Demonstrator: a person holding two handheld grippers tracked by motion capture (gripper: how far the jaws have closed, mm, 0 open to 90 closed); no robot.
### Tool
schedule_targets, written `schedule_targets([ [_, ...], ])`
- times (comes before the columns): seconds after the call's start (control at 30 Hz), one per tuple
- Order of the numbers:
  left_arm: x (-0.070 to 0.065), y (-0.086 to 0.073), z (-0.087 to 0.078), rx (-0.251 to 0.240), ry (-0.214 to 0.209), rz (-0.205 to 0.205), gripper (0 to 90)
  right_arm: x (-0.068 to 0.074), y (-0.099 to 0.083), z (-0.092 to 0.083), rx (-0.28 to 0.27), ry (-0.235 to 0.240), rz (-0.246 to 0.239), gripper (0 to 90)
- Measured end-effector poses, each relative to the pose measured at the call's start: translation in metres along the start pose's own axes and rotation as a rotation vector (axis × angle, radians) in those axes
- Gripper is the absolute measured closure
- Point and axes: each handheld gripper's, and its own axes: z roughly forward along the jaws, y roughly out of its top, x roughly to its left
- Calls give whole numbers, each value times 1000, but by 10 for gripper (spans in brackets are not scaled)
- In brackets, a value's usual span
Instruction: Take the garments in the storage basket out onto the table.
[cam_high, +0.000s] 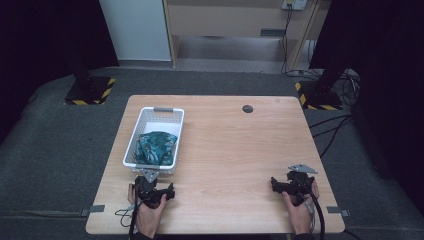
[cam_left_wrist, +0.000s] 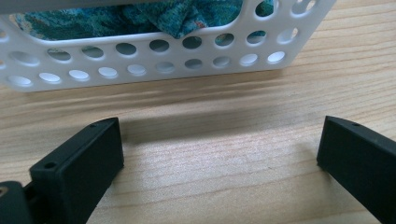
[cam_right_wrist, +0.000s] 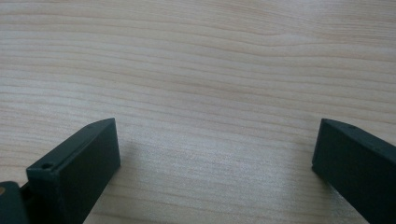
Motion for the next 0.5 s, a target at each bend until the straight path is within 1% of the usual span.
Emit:
schedule_targets([
  [0.37, 0, 0, 0, -2, -1, -2, 0, 0, 0, 0, 0, 0, 0, 9],
  [0.43, 1, 0, -1, -7, 3, -6, 2, 0, 0, 0, 0, 0, 0, 9],
  [0.5, 1, -1, -2, -17, 9, -6, 23, 0, 0, 0, 0, 0, 1, 9],
])
